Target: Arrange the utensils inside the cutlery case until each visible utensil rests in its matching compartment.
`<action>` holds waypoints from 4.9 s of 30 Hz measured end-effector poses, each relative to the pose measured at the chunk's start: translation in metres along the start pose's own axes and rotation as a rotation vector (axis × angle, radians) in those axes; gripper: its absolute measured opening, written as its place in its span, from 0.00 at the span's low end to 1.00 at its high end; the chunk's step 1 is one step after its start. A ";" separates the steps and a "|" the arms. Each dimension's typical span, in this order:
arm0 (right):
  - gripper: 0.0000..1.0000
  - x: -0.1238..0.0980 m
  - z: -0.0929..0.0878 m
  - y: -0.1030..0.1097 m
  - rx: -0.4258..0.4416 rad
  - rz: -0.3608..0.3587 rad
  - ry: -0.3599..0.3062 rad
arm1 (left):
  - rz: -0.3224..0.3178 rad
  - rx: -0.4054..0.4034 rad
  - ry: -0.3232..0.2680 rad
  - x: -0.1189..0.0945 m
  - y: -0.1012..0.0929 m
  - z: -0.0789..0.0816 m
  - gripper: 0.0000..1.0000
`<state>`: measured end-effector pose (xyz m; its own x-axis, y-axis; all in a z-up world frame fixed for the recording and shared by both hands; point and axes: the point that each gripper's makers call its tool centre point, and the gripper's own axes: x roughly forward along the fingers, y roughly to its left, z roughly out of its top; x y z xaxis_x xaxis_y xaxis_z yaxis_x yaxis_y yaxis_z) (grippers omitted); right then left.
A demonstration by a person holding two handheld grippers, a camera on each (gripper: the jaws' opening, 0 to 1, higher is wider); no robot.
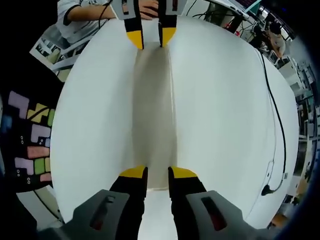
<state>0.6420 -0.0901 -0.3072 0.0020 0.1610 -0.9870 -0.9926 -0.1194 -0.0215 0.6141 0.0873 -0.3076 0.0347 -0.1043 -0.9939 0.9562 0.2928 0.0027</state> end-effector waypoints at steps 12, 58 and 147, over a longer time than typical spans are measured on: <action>0.17 0.001 -0.002 0.000 -0.003 -0.009 -0.074 | -0.002 0.002 -0.018 0.000 -0.007 0.003 0.21; 0.49 -0.026 -0.018 0.009 0.154 -0.151 -0.662 | 0.233 -0.180 -0.635 -0.018 0.009 0.006 0.51; 0.36 -0.036 -0.062 0.015 0.337 -0.190 -0.854 | 0.149 -0.193 -0.935 -0.012 0.001 0.062 0.44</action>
<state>0.6341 -0.1583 -0.2817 0.2109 0.8295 -0.5171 -0.9679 0.2513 0.0084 0.6329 0.0298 -0.2889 0.4492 -0.7433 -0.4958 0.8618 0.5068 0.0210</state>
